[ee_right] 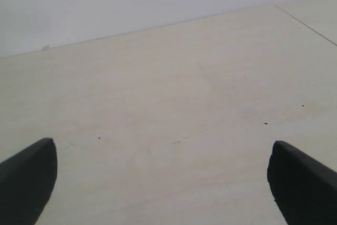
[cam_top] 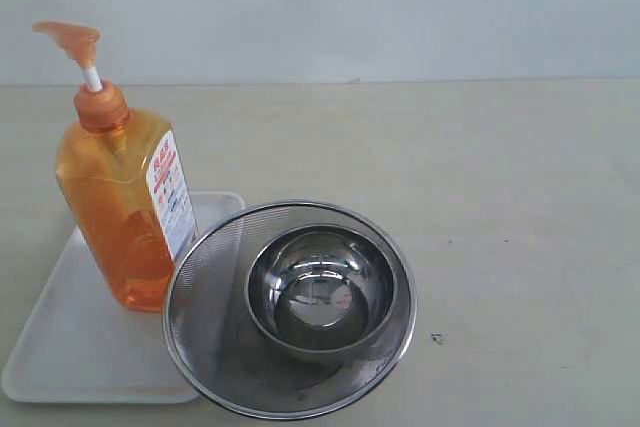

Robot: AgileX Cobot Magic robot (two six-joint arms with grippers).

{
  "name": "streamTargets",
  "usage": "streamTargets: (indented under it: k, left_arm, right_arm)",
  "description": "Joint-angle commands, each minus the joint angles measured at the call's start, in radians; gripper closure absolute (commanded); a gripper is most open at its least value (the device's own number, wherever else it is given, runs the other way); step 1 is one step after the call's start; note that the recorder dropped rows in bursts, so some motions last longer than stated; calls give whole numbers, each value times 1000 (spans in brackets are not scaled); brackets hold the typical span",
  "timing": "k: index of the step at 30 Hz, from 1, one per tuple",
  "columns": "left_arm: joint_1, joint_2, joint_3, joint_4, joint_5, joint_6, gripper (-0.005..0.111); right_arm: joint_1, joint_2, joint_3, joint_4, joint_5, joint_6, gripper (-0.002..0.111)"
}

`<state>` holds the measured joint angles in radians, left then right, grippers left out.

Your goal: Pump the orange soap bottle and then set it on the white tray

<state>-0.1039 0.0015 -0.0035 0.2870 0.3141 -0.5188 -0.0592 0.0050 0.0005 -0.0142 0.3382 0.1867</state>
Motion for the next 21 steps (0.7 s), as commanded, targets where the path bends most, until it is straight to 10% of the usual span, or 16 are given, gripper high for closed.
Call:
streamTargets:
  k: [1, 10, 21]
  left_arm:
    - [-5, -2, 3, 1, 8, 4, 102]
    - [-5, -2, 3, -287, -17, 381, 102]
    - [-5, -2, 3, -297, -17, 392, 102]
  right_arm:
    - [-5, -5, 0, 1, -5, -2, 3]
    - [-5, -5, 0, 1, -5, -2, 3]
    - [-5, -5, 0, 1, -5, -2, 3]
